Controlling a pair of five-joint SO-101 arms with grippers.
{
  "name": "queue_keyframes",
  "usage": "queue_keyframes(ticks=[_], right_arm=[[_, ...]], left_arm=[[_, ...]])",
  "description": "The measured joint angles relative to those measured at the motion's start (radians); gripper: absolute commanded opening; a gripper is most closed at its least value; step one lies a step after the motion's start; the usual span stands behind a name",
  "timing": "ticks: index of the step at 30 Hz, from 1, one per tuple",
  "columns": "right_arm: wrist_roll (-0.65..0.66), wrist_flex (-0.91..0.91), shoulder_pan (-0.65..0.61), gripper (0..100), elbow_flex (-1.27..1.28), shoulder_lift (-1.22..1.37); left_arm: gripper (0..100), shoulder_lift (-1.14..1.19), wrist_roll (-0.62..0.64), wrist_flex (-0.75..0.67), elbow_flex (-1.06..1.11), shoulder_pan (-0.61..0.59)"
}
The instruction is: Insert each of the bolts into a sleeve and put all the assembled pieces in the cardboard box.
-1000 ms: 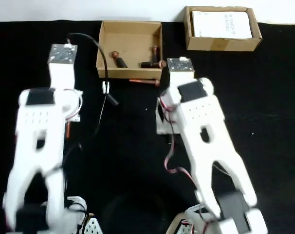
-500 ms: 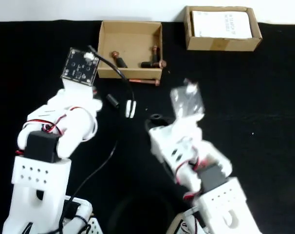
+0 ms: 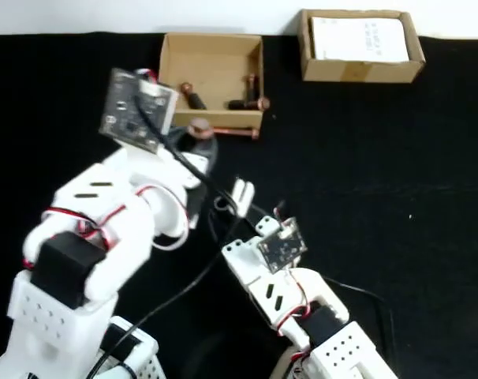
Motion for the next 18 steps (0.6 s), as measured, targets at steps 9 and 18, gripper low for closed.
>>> queue_keyframes(ticks=[9, 18], right_arm=[[-0.210, 0.048, 0.000, 0.7, 0.000, 0.000], [-0.236, 0.057, 0.014, 0.7, -0.002, 0.000]], left_arm=[[1, 0.032, 0.006, -0.215, 0.218, 0.031], [1, 0.038, 0.006, -0.321, 0.315, 0.058]])
